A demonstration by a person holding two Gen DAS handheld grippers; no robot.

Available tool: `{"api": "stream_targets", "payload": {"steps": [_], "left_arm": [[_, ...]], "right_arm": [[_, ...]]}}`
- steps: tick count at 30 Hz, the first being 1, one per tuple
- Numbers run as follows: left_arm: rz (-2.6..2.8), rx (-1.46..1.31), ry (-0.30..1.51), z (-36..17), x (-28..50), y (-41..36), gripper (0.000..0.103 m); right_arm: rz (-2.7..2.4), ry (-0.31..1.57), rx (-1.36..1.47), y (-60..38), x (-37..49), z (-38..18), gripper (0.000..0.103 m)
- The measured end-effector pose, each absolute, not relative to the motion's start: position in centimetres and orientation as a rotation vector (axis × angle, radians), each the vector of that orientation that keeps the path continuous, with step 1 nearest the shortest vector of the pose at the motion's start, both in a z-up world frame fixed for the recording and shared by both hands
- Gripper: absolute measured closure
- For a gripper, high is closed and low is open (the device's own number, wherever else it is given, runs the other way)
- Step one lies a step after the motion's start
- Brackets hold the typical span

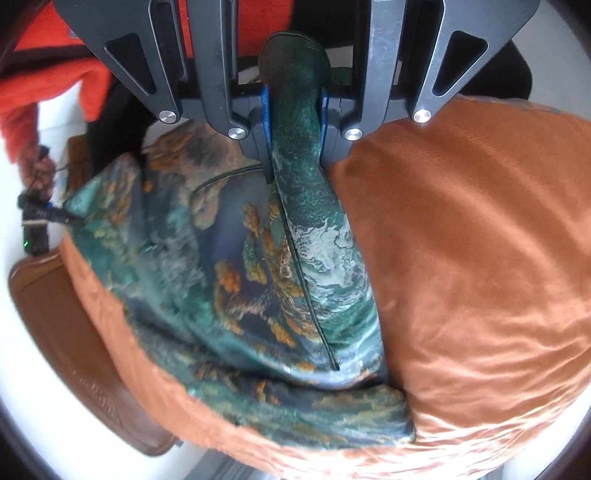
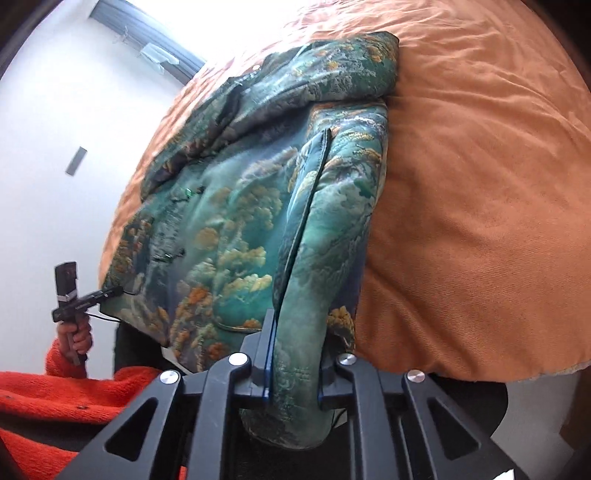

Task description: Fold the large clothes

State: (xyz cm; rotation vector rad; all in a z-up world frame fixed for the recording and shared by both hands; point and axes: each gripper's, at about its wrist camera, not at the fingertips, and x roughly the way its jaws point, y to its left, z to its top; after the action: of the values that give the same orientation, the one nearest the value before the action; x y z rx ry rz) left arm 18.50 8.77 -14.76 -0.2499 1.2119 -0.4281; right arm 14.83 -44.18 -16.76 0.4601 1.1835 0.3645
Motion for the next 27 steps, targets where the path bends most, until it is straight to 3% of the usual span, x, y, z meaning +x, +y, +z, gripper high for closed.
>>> {"api": "stream_targets", "payload": {"steps": [18, 27], "left_arm": [[-0.447, -0.44, 1.18, -11.0, 14.8, 12.6, 0.088], [-0.492, -0.649, 1.007, -3.6, 24.9, 13.8, 0.087]], "right_arm": [[0.512, 1.094, 0.631, -44.9, 11.4, -11.8, 0.089], [0.551, 0.933, 0.771, -46.7, 16.3, -7.7, 0.089]]}}
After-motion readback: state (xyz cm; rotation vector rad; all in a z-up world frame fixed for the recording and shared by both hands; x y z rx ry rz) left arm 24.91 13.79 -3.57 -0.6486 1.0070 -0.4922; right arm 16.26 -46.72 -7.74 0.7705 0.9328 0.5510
